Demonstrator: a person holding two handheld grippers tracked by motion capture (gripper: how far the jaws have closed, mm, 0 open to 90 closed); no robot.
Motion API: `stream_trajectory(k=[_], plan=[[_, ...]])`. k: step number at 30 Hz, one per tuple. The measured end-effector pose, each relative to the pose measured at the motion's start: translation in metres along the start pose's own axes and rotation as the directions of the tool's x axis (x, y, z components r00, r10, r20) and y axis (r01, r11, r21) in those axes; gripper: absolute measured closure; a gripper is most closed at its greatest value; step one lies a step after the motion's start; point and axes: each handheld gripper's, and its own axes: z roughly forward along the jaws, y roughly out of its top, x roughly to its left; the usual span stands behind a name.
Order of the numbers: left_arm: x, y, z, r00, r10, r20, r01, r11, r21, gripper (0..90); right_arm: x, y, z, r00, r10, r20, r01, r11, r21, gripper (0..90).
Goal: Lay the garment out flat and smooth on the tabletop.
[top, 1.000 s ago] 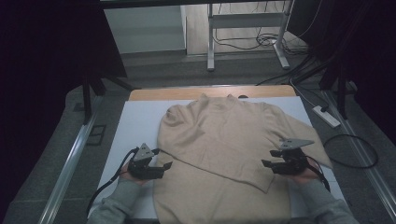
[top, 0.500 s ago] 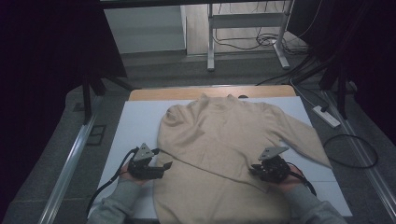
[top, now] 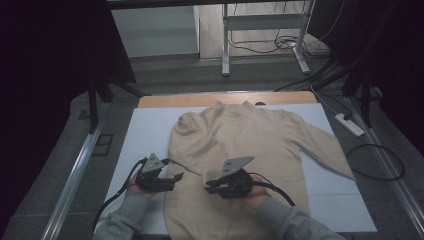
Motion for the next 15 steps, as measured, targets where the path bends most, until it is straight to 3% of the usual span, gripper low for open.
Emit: stream_trajectory(k=[3, 7, 10, 15], plan=[[0.000, 0.000, 0.000, 1.0000, 0.001, 0.000, -0.001, 1.0000, 0.003, 24.3, 0.002, -0.004, -0.008, 0.9994, -0.015, 0.031, 0.016, 1.000, -0.019, 56.3], [-0.001, 0.000, 0.000, 1.0000, -0.002, 0.000, 0.002, 1.0000, -0.001, 24.4, -0.017, -0.021, -0.047, 0.9890, 0.041, 0.142, -0.033, 0.998, -0.055, 51.2], [-0.001, 0.000, 0.001, 1.0000, -0.008, 0.001, 0.008, 1.0000, -0.003, 24.4, -0.033, -0.041, -0.075, 0.9664, 0.070, 0.247, -0.061, 0.997, -0.043, 49.5], [-0.001, 0.001, 0.002, 1.0000, -0.008, 0.003, 0.008, 1.0000, 0.000, 24.4, -0.051, -0.070, -0.110, 0.9181, 0.108, 0.381, -0.101, 0.994, -0.038, 46.6]])
